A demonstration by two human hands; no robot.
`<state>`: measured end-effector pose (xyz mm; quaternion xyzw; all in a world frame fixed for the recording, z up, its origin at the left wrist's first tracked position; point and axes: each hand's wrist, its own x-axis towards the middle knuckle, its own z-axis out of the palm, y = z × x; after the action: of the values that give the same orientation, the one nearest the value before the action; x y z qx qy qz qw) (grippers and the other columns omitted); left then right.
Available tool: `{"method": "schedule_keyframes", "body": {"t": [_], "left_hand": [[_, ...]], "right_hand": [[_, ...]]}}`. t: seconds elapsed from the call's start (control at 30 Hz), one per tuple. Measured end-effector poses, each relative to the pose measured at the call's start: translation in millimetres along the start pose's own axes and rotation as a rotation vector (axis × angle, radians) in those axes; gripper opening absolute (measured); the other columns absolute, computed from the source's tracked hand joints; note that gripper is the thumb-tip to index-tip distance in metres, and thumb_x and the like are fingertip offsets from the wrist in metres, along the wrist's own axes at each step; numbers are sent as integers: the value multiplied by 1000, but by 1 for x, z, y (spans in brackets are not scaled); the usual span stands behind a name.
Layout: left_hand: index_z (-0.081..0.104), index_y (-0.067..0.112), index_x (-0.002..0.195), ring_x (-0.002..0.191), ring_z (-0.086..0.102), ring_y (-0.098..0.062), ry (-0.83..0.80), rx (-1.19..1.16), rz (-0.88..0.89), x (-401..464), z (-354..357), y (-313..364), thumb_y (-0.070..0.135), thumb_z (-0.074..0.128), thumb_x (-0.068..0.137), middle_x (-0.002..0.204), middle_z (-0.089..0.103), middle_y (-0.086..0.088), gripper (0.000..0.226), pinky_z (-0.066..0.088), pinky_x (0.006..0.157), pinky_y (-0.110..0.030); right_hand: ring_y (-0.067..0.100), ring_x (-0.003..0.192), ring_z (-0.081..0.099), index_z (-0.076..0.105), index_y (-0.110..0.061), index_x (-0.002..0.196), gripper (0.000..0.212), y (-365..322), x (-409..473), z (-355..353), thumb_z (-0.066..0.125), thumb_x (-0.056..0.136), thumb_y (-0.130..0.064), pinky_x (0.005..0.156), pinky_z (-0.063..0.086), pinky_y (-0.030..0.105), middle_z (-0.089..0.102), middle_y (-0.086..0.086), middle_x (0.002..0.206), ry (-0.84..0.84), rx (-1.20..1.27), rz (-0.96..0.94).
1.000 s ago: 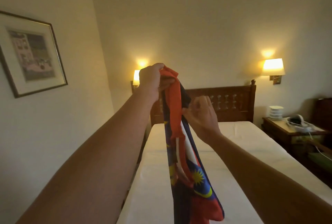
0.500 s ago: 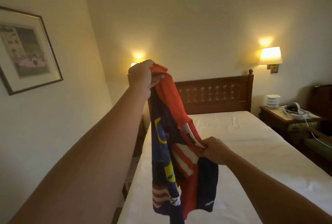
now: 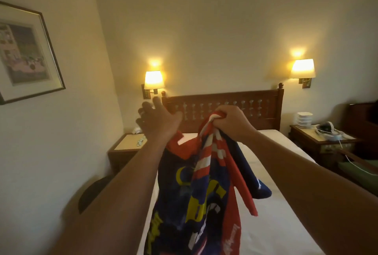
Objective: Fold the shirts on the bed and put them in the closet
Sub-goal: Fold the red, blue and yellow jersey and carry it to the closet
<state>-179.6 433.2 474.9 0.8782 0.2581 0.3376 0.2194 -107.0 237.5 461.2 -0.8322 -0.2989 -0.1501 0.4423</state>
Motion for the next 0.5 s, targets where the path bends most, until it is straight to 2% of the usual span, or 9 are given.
{"method": "schedule_keyframes", "body": {"t": [0.03,0.07,0.13,0.17,0.27,0.33,0.4,0.43,0.5], "left_hand": [[35,23,149,135,43,-34,-120,-147,105,-8,2,10,45,68,91,150,39,-9,70,42,109,-53],[39,21,148,133,47,-31,-325,-360,179,-14,6,19,35,68,94,150,41,-10,63,45,109,-50],[56,13,135,118,61,-30,-726,-606,205,-25,15,29,18,67,95,134,59,-16,41,51,106,-46],[64,10,126,111,66,-30,-800,-632,203,-28,20,28,15,67,95,122,66,-17,32,53,103,-45],[74,10,106,96,70,-26,-727,-581,227,-27,30,18,15,69,94,99,73,-10,15,57,89,-33],[73,14,103,94,69,-22,-653,-518,288,-25,32,14,20,68,95,94,72,-4,11,54,84,-29],[72,19,104,95,69,-21,-619,-517,266,-22,32,12,25,68,96,97,71,-3,11,57,88,-34],[71,20,105,96,70,-21,-606,-526,244,-20,32,10,26,68,96,98,72,-4,11,58,91,-36],[72,20,103,95,71,-21,-595,-533,224,-17,31,5,27,69,96,98,72,-5,11,58,92,-39]], "right_hand": [[8,76,65,70,-24,82,11,-6,3,-1,67,86,-13,68,50,19,68,-6,80,-22,15,-29],[6,76,65,71,-23,84,9,-11,6,-3,69,85,-14,67,49,16,69,-7,81,-39,29,-56],[4,77,64,71,-21,85,7,-18,11,-6,75,83,-14,67,47,11,69,-8,82,-58,16,-100],[5,77,64,71,-20,84,8,-19,11,-7,76,81,-15,68,48,12,68,-7,81,-66,7,-106],[12,78,66,68,-20,87,18,-9,4,-12,83,77,-19,70,54,22,70,-1,84,-122,30,-49],[11,79,68,69,-18,94,25,12,-12,-12,86,77,-18,68,52,21,71,1,89,-297,137,80],[11,71,67,69,-16,97,22,41,-33,-5,83,80,-13,59,48,15,73,5,93,-504,162,297],[15,70,63,70,-12,98,20,56,-44,2,82,81,-12,56,45,16,73,10,96,-563,86,389],[18,73,56,73,-3,103,21,79,-60,12,78,84,-9,57,43,19,72,20,104,-548,-3,491]]}}
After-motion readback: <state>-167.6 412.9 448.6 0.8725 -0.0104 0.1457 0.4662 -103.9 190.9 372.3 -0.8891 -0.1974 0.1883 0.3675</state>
